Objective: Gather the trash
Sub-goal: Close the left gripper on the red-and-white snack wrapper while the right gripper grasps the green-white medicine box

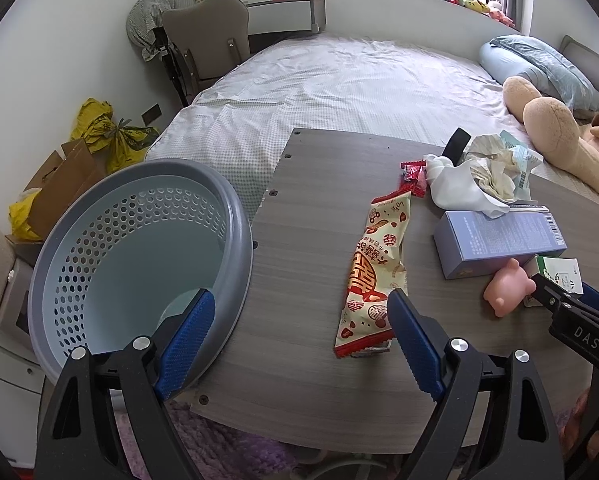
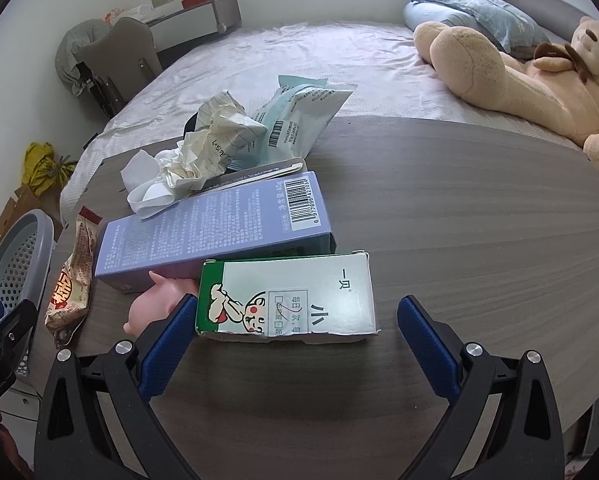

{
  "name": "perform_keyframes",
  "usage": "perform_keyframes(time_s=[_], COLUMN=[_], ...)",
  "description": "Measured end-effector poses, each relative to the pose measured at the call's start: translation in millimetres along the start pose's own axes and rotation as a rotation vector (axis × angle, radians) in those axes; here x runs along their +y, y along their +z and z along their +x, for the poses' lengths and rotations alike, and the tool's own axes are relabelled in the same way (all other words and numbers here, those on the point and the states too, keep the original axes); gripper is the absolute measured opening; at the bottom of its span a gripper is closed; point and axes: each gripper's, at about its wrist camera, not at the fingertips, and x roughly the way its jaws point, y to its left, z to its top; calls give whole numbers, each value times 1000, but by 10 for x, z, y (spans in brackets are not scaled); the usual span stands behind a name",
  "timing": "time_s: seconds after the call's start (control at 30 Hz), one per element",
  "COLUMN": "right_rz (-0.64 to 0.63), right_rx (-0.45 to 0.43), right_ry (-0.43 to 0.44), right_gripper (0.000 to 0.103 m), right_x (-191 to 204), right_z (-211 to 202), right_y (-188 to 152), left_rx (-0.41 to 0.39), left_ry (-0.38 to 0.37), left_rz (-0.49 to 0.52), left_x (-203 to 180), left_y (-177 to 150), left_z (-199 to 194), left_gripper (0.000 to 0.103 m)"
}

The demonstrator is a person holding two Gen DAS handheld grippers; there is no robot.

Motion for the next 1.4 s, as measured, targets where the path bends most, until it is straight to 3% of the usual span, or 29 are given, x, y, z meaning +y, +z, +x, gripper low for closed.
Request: perform_keyframes(time_s=[0.27,0.37,0.9,1.4], right_rz=[-22,-32,21,61], right_rx=[-26,-27,-74,-73], right_ry=[-15,-2,31,88], right_gripper=[95,84,83,83], right_x=[28,57,-206,-334], right_z=[10,-2,-260,-267], right_y=[13,1,-2,-34], left_rx=[-3,-6,15,50], left_ry=[-12,-16,-85,-72], left_rz=[-8,-11,3,28], left_x=[5,10,-103,-304], left_y=[-5,-3,16,107], left_z=[-17,-29,2,391], left_gripper=[84,84,84,84])
